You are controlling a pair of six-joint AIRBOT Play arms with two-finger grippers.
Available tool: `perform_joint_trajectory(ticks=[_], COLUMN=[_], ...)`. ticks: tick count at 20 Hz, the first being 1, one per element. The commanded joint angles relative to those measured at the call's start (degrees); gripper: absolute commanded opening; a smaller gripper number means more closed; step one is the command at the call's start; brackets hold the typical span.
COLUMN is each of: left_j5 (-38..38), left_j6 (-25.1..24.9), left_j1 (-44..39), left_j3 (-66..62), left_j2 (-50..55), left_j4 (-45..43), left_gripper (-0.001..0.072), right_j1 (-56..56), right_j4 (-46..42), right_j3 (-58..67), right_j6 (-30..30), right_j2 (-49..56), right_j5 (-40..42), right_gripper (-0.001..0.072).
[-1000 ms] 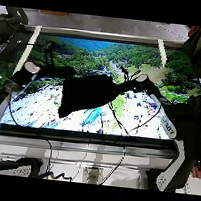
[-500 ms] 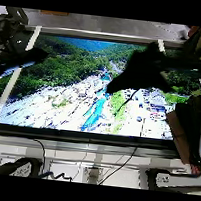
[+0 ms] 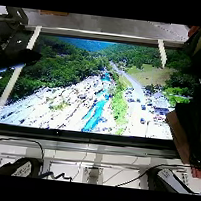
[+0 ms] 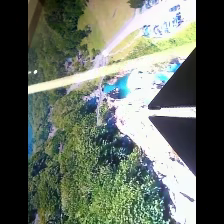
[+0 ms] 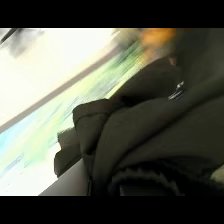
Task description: Fold the clothes and pants, and hang the long-sleeved shirts on hangers.
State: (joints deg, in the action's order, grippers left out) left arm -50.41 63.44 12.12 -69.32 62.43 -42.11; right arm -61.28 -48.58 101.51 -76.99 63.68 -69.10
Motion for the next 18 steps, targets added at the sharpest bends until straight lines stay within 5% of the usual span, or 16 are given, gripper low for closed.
perform_joint_trajectory(ticks=[1, 6, 9, 13, 16, 17, 18], left_j5=[-1.38, -4.87, -7.10, -9.46, -10.32, -10.29, -10.29], left_j6=[0.00, 0.00, 0.00, 0.02, 0.02, 0.02, 0.02], left_j1=[0.15, 0.13, 0.11, 0.11, 0.11, 0.11, 0.11], left_j3=[0.02, 0.02, 0.04, 0.04, 0.04, 0.04, 0.04], left_j2=[-0.13, -0.13, -0.11, -0.13, -0.13, -0.11, -0.13], left_j4=[0.09, 0.09, 0.09, 0.11, 0.11, 0.11, 0.13], left_gripper=[0.0061, 0.0060, 0.0060, 0.0061, 0.0061, 0.0061, 0.0061], right_j1=[-8.35, -8.31, -8.31, -8.31, -8.31, -8.31, -8.31], right_j4=[-0.90, -4.57, -6.45, -15.93, -15.63, -15.54, -15.10], right_j3=[4.98, 9.51, 7.87, -0.22, -4.68, -5.09, -5.09], right_j6=[4.37, 4.46, 3.41, -14.19, -16.63, -16.61, -16.63], right_j2=[-0.42, 1.14, 2.23, 3.19, 3.13, 3.10, 3.10], right_j5=[4.44, 3.82, -8.87, -29.40, -36.26, -36.26, -36.22], right_gripper=[0.0020, 0.0019, 0.0020, 0.0020, 0.0022, 0.0144, 0.0541])
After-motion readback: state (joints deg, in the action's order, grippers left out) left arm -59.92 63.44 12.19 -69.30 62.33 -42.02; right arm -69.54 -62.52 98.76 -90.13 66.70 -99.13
